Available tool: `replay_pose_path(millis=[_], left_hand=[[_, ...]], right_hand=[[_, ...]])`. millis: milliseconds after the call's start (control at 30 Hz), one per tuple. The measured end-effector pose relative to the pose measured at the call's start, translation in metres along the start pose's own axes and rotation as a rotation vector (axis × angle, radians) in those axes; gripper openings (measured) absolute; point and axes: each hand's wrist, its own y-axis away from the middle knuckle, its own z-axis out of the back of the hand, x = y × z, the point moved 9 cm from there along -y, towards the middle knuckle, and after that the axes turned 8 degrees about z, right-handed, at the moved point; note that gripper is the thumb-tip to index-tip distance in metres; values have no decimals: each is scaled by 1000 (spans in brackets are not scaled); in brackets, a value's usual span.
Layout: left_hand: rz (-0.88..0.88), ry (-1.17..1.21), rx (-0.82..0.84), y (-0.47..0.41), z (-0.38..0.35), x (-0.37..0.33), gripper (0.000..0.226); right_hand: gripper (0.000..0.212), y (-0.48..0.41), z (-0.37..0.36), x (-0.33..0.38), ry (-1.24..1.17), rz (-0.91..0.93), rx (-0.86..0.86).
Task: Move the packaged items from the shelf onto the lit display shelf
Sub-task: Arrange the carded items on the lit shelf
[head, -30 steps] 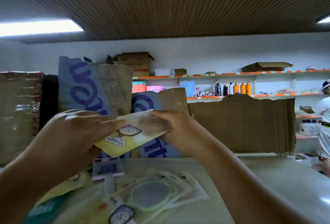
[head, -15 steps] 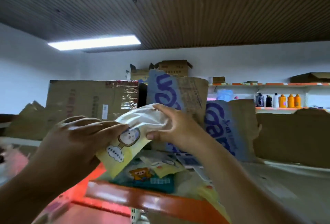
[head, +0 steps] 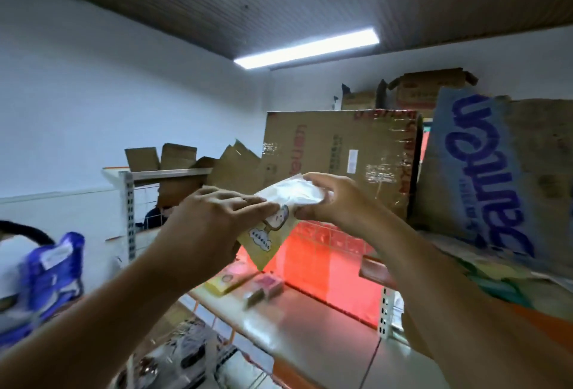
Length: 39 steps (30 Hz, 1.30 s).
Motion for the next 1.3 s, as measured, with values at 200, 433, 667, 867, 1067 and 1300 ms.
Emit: replay_pose_path(millis=[200, 433, 667, 867, 1067, 1300], left_hand=[[96, -29, 121, 36, -47, 60, 72], [111, -45, 210, 45, -120, 104, 70], [118, -69, 304, 33, -233, 154, 72], [135, -54, 386, 14, -321, 191, 84], [150, 62, 392, 8, -392, 226, 71], [225, 249, 425, 26, -479, 272, 69]], right_hand=[[64, -25, -91, -23, -105, -21, 85], [84, -46, -177, -79, -129, -43, 110], [98, -88, -247, -165, -180, -68, 95], [72, -130, -292, -233, -221, -77, 127], [69, -161, -336, -280, -203, -90, 161], [77, -180, -409, -340, -138, -176, 248]])
